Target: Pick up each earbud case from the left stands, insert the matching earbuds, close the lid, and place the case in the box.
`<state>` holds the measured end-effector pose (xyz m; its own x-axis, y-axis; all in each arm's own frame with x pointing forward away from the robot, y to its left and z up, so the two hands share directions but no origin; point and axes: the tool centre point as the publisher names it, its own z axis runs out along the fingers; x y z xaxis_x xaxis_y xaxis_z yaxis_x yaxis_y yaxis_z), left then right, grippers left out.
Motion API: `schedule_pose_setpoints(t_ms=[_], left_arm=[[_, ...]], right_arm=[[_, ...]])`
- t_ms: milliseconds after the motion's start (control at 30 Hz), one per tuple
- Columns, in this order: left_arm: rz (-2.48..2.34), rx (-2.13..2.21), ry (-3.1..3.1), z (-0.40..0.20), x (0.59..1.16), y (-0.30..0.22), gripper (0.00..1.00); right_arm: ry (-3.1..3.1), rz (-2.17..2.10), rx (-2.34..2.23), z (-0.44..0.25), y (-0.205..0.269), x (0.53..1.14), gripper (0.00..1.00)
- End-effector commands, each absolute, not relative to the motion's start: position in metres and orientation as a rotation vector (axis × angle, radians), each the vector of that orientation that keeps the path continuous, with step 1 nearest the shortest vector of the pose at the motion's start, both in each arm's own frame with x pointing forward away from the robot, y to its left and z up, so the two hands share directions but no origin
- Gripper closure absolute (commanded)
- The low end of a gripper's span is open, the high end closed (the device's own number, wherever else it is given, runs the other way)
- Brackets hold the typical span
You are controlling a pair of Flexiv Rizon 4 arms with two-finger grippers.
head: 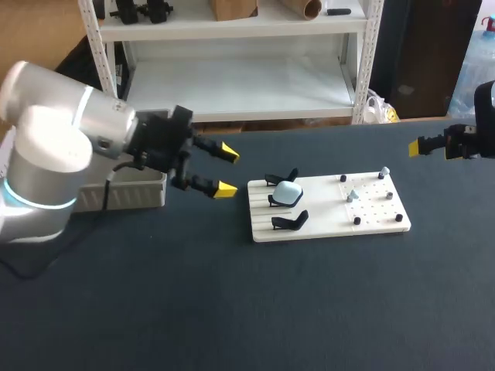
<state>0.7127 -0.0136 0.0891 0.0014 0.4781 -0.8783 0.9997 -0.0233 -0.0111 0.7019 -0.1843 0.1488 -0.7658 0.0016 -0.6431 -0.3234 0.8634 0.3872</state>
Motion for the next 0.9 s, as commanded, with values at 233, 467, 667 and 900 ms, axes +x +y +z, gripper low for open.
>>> schedule_pose_setpoints(t_ms=[233,467,667,900], left_arm=[[-0.951,1.614,1.562,0.056,0.722,-0.043,0.07],[-0.957,1.579,1.585,0.046,0.731,-0.054,0.36],[-0.978,1.57,1.577,0.043,0.73,-0.06,0.35],[-1.009,1.579,1.565,0.039,0.724,-0.065,0.31]], right_arm=[[2.372,0.642,-0.233,0.149,-0.185,0.702,0.0],[2.372,0.642,-0.233,0.149,-0.185,0.702,0.0],[2.372,0.642,-0.233,0.149,-0.185,0.702,0.0],[2.372,0.642,-0.233,0.149,-0.185,0.702,0.0]])
